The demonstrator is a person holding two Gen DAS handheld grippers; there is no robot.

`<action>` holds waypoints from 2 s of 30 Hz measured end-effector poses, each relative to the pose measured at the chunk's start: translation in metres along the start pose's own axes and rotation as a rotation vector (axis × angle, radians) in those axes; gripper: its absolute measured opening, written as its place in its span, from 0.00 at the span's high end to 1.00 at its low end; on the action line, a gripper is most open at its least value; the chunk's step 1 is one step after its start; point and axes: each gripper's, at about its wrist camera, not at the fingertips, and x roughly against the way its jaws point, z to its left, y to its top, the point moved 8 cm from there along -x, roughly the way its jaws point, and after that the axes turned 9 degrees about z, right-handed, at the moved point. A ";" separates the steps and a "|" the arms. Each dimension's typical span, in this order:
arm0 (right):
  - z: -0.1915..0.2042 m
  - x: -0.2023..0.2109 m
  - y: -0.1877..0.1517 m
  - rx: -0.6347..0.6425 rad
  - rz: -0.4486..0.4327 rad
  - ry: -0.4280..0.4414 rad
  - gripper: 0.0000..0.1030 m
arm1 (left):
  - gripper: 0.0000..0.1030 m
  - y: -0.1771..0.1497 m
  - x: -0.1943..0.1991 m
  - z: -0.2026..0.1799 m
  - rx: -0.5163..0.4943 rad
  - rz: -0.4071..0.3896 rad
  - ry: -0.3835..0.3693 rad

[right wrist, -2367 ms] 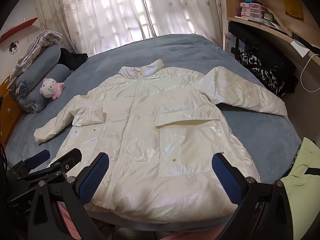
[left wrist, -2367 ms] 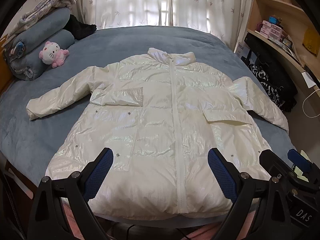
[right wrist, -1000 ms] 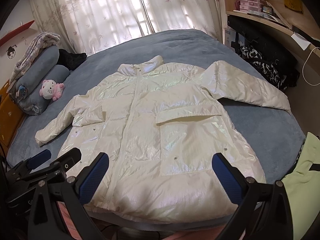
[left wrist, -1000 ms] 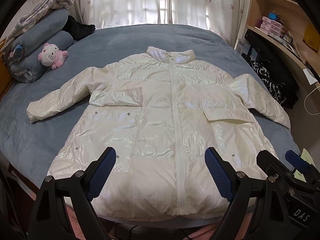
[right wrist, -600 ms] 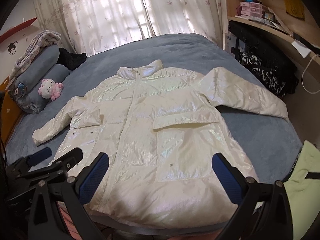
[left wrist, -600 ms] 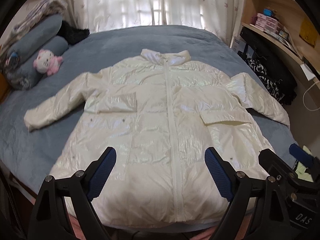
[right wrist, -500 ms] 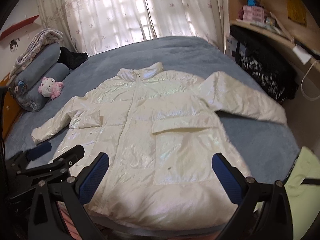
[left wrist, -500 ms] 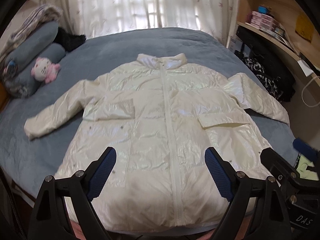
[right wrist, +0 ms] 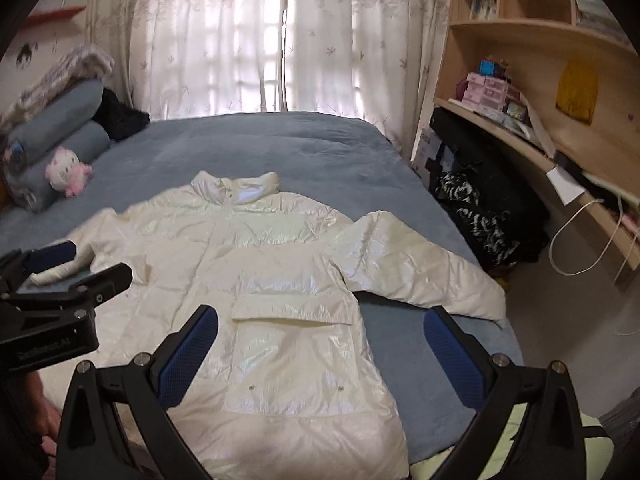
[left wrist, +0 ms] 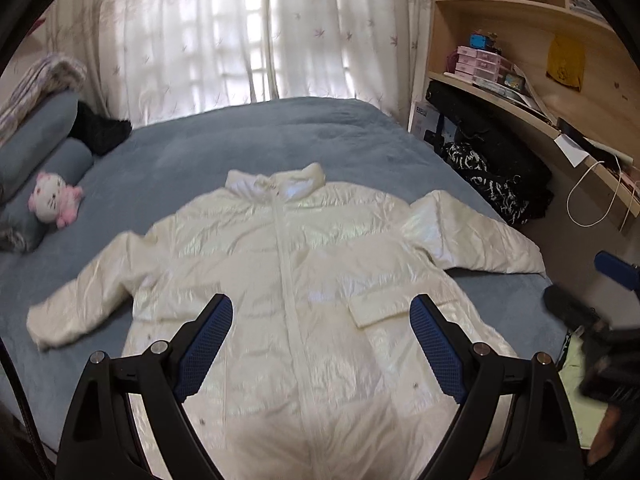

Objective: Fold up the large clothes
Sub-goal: 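Grasp the jacket sleeve with the right gripper and lift it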

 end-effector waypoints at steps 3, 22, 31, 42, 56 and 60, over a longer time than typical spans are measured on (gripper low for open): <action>-0.026 0.008 0.016 -0.030 -0.038 -0.002 0.00 | 0.13 0.019 -0.003 -0.009 -0.007 -0.014 -0.030; -0.240 -0.147 0.033 -0.519 0.215 0.080 0.16 | 0.13 0.114 -0.102 -0.131 -0.103 -0.086 -0.109; -0.320 -0.242 -0.036 -0.893 0.365 0.169 0.17 | 0.13 0.123 -0.193 -0.162 -0.028 -0.020 -0.094; -0.348 -0.300 -0.077 -1.105 0.399 0.179 0.22 | 0.13 0.105 -0.289 -0.188 0.015 0.161 -0.096; -0.309 -0.229 0.021 -0.769 0.080 0.045 0.91 | 0.76 0.121 -0.257 -0.146 0.050 0.116 -0.101; -0.236 -0.178 0.083 -0.550 -0.043 0.115 0.91 | 0.76 0.128 -0.228 -0.114 0.042 0.090 -0.076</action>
